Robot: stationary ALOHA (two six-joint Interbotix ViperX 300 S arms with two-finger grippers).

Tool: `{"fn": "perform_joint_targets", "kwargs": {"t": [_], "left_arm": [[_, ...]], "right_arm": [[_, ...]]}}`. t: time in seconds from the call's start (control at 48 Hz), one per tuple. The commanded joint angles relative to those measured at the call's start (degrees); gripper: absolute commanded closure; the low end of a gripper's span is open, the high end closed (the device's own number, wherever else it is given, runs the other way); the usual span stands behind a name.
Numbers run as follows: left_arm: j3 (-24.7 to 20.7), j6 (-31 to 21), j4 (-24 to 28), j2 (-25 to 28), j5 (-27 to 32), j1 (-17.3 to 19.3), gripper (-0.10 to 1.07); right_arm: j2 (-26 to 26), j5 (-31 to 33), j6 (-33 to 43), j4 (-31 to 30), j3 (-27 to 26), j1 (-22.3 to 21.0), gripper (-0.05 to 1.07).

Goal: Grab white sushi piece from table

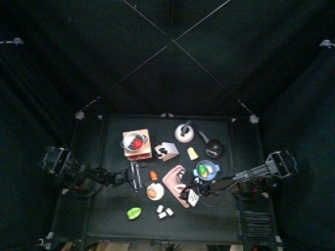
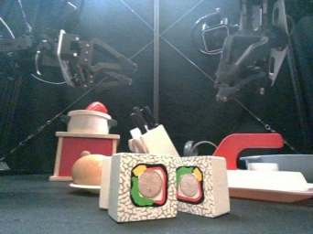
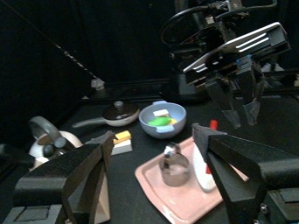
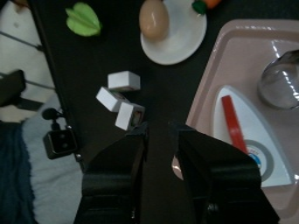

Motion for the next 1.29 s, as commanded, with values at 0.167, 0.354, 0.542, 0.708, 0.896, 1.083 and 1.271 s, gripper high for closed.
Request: {"fn": "perform_joint_targets", "kwargs": {"t": [0.167, 0.354, 0.542, 0.708, 0.896, 1.083, 1.271], "left_arm": [[0.44, -0.35, -3.52, -1.58, 8.17, -2.11, -0.05], [0.26, -0.35, -5.62, -1.58, 14.15, -3.08, -0.05], [-0.35, -0.35, -5.62, -1.58, 17.67, -3.34, -0.05], [-0.44, -0.35, -5.62, -1.58, 18.19, -3.34, -0.05], [-0.35, -0.35, -5.62, -1.58, 18.19, -3.34, -0.05], [-0.26, -0.35, -5.62, -1.58, 18.19, -3.34, -0.05], [-0.26, -0.35, -5.71, -1.58, 18.19, -3.34, -0.05]], "right_arm": [[10.81, 11.07, -0.18, -0.62, -11.87, 5.01, 0.28], [16.26, 16.17, -0.18, -0.88, -17.40, 7.21, 0.24], [19.42, 19.42, -0.53, -1.05, -21.45, 8.35, 0.18], [20.65, 19.86, -0.53, -1.67, -23.47, 8.88, 0.13], [22.94, 19.95, -0.53, -1.76, -25.22, 8.79, 0.13], [25.05, 20.04, -0.53, -1.49, -26.02, 8.53, 0.13], [26.02, 20.57, -0.44, -1.05, -26.10, 8.44, 0.14]]}}
